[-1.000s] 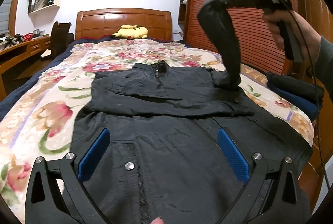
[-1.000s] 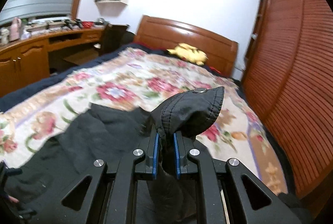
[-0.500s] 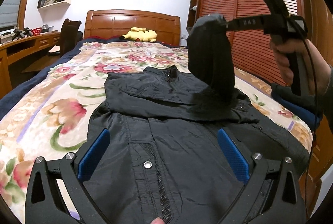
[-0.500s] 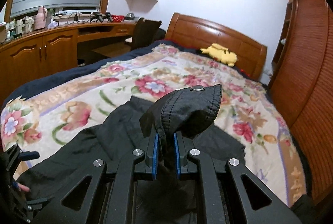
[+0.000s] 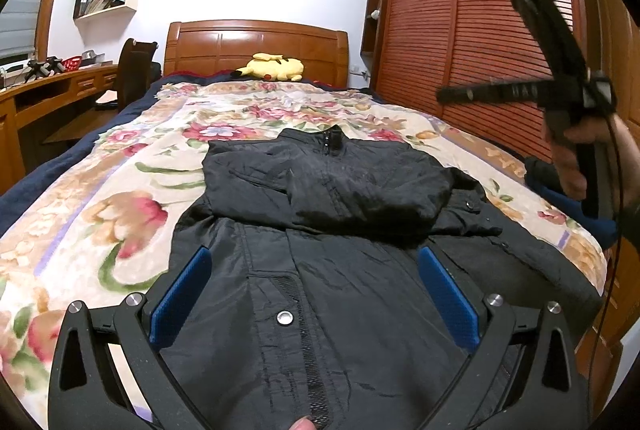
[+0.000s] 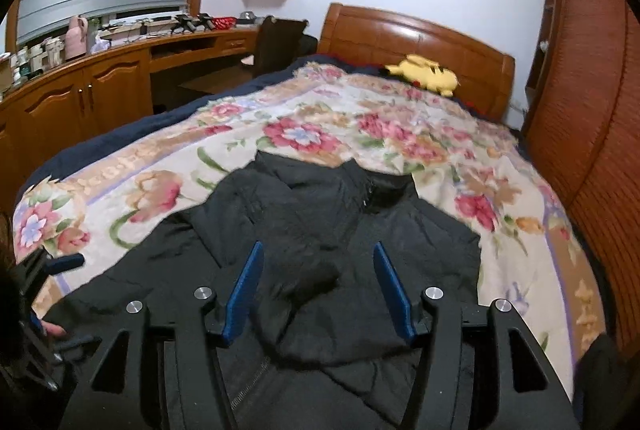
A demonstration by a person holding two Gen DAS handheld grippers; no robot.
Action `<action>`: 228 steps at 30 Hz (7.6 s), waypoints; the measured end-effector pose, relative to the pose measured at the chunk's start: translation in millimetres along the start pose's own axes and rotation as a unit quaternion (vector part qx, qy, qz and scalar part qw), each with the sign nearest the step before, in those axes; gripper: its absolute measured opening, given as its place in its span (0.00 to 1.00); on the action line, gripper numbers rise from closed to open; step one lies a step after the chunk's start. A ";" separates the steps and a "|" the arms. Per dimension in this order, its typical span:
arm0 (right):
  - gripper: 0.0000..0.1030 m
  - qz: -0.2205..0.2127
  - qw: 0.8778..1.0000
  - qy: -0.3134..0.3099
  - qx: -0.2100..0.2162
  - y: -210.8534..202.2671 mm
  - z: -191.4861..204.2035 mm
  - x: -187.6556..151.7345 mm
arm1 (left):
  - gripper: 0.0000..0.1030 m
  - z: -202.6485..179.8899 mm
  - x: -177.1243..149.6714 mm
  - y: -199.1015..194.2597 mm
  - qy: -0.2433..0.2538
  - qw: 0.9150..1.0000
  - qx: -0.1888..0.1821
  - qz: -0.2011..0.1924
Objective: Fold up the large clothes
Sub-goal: 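Lift the held sleeve over the jacket chest with the right gripper and release, then withdraw the open right gripper from the jacket, then grasp the first folded sleeve with the left gripper and smooth it flat, then move both open grippers to the hem of the black jacket, then close both grippers on the jacket hem, then lift the held hem with both grippers and fold it toward the collar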
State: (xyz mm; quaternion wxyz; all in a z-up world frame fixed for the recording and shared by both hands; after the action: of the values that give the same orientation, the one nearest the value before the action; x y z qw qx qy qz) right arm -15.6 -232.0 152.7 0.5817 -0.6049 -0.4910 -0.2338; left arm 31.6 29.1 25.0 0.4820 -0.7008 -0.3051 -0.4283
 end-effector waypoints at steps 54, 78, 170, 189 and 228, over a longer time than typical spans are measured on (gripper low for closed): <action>0.58 0.095 0.992 0.075 -0.030 62.9 -16.2 -127.5 | 0.23 -70.9 76.0 276.9 0.083 0.961 0.042 0.261; 0.58 0.099 0.992 0.068 -0.030 64.8 -18.6 -128.0 | 0.00 -45.4 46.2 87.8 0.092 0.983 0.017 0.159; 0.67 0.129 0.987 0.089 -0.025 -74.0 -67.9 -215.4 | 0.66 54.9 -90.2 -67.1 -0.007 0.986 0.079 0.145; 0.57 0.126 0.988 0.089 0.002 -87.8 -54.8 -228.1 | 0.32 38.3 -104.6 -82.8 -0.016 0.989 0.036 0.141; 0.09 -0.087 0.994 0.056 -0.017 -234.4 -52.4 -145.9 | 0.06 -3.9 17.2 -185.2 0.030 0.999 0.006 -0.021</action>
State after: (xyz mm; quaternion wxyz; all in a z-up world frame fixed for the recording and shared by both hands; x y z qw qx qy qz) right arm -263.1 -365.1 150.4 0.5754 -0.5558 -0.5040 -0.3255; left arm -117.5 90.4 117.7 0.4864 -0.6779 -0.3076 -0.4574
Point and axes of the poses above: each gripper's, at about its wrist camera, not at the fingertips, and y roughly the way its jaws point, z to its left, x to its top, the point moved 1 cm from there along y, roughly the way its jaws point, and after that the axes turned 6 degrees about -x, right-handed, at the moved point
